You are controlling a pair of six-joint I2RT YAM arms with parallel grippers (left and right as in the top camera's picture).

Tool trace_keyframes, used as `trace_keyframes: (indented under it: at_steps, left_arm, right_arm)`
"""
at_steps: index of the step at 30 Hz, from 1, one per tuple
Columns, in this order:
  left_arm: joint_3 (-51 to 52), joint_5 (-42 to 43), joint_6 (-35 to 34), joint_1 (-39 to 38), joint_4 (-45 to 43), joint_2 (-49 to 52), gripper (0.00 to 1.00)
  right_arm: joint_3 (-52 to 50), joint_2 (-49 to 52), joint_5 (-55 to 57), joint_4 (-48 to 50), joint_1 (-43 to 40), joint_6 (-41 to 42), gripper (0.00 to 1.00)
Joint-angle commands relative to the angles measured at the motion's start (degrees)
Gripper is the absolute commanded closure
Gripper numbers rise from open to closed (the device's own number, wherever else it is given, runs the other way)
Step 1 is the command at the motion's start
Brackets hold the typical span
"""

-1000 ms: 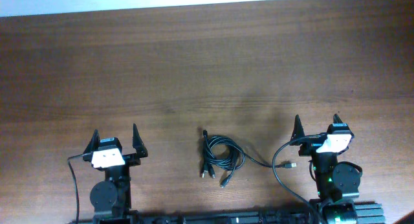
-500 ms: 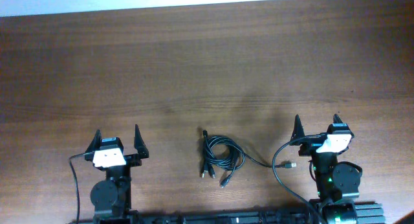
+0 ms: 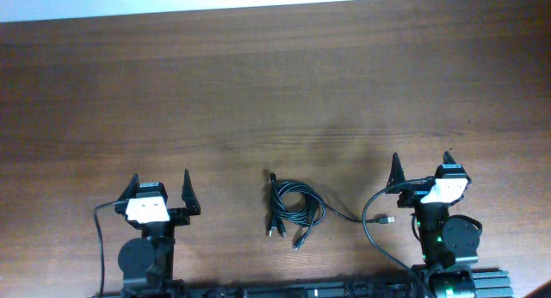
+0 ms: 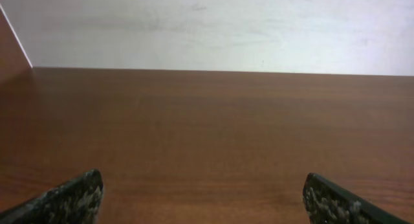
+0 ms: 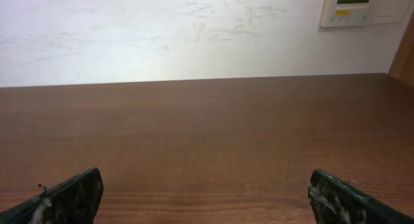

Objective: Untangle cables
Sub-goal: 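Move the left gripper down onto the black cable bundle and grasp it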

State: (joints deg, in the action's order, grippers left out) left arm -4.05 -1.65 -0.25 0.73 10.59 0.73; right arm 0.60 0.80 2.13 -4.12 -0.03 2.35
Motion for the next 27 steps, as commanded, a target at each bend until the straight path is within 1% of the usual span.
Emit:
trace_keyframes:
  at_steps: [1, 4, 6, 8, 10, 11, 12, 14, 16, 18, 20, 22, 24, 26, 27]
  left_arm:
    - [-4.2, 2.16, 3.17, -0.09, 1.07, 2.49, 0.01]
    - [-6.6, 2.21, 3.17, -0.09, 1.79, 6.47, 0.01]
    - [-8.48, 4.35, 4.87, -0.09, 1.95, 9.77, 0.01]
    - [-11.91, 9.7, 8.02, -0.09, 1.99, 14.78, 0.01]
    - [-15.17, 14.16, 8.92, -0.09, 2.19, 19.32, 0.01]
    - [-18.18, 20.13, 10.75, -0.09, 2.67, 23.39, 0.01]
    - [-21.18, 23.93, 11.78, -0.09, 4.28, 27.1, 0.01]
    - [-29.73, 29.0, 14.56, -0.09, 11.96, 36.22, 0.01]
    - [-39.19, 29.51, 17.03, -0.74, 22.1, 45.42, 0.01]
    - [-50.49, 29.27, 21.07, -3.76, 33.83, 56.0, 0.01]
    - [-57.0, 29.27, 23.98, -6.86, 39.95, 62.77, 0.01]
    - [-62.12, 29.29, 26.58, -11.17, 43.21, 70.29, 0.01]
    - [-64.11, 29.0, 27.41, -14.8, 43.32, 75.63, 0.01]
    - [-65.2, 28.61, 35.82, -19.15, 44.7, 81.31, 0.01]
    - [-65.22, 26.91, 39.74, -20.92, 45.42, 83.43, 0.01]
  right_arm:
    - [-0.28, -0.37, -0.33, -0.46, -0.37, -0.42, 0.01]
    - [-0.28, -0.37, -0.33, -0.46, -0.37, -0.42, 0.01]
    - [-0.28, -0.37, -0.33, -0.46, -0.37, -0.42, 0.01]
    - [-0.28, -0.37, -0.35, -0.46, -0.37, -0.42, 0.01]
    - [-0.28, -0.37, -0.35, -0.46, -0.37, -0.42, 0.01]
    - [-0.28, -0.37, -0.33, -0.44, -0.37, -0.42, 0.01]
    - [-0.28, -0.37, -0.33, -0.46, -0.37, -0.42, 0.01]
    - [-0.28, -0.37, -0.35, -0.46, -0.37, -0.42, 0.02]
    - [-0.28, -0.37, -0.33, -0.44, -0.37, -0.42, 0.02]
    - [-0.28, -0.37, -0.33, -0.46, -0.37, -0.42, 0.01]
    - [-0.28, -0.37, -0.35, -0.46, -0.37, -0.42, 0.01]
    - [-0.28, -0.37, -0.33, -0.46, -0.37, -0.42, 0.01]
    - [-0.28, -0.37, -0.33, -0.46, -0.37, -0.42, 0.01]
    - [-0.28, -0.37, -0.35, -0.46, -0.37, -0.42, 0.02]
    - [-0.28, -0.37, -0.33, -0.46, -0.37, -0.42, 0.01]
